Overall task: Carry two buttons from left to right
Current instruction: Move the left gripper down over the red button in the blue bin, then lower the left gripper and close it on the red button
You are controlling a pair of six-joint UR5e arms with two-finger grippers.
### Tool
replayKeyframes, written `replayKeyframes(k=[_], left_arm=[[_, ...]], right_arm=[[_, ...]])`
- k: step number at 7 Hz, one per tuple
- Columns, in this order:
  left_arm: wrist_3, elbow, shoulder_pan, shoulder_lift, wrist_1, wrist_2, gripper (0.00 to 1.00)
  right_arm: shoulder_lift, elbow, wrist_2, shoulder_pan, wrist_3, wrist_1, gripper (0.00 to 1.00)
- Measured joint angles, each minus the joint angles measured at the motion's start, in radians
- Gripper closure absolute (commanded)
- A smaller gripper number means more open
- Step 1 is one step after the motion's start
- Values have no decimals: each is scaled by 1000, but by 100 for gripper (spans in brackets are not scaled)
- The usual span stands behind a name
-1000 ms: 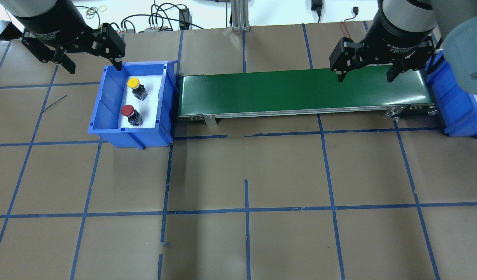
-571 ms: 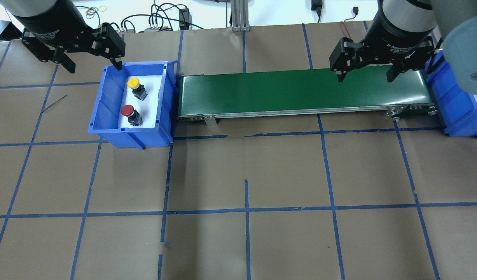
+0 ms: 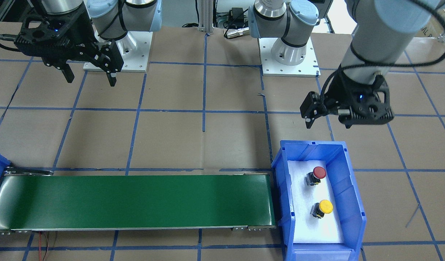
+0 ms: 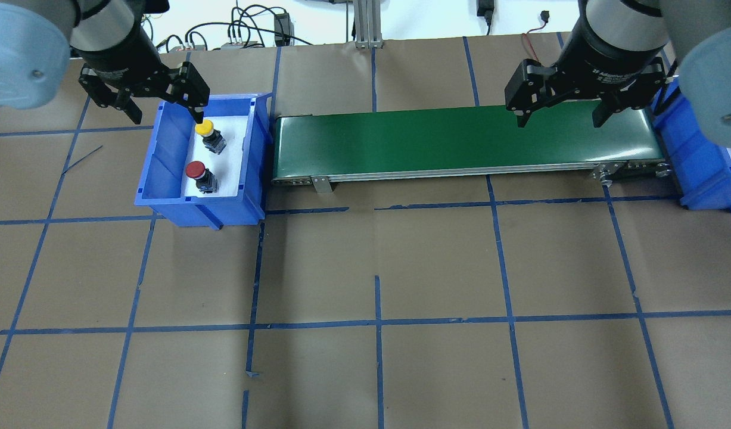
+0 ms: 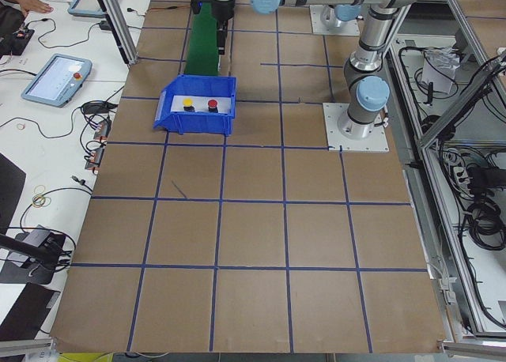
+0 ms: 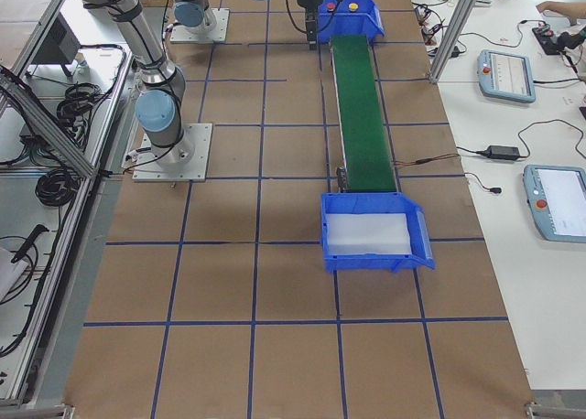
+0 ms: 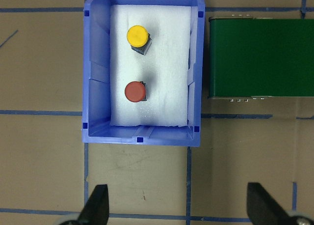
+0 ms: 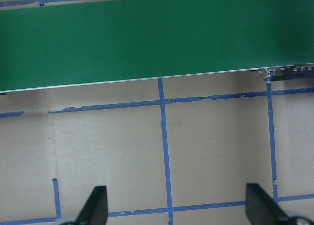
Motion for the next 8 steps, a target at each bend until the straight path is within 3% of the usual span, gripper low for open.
replayKeyframes(k=[5,8], left_arm=[[54,-150,73,-124,314,-49,1],[64,-200,82,-128,375,-53,2]], right_arm=[[0,-1,0,1,0,0,0],[0,0,0,1,0,0,0]])
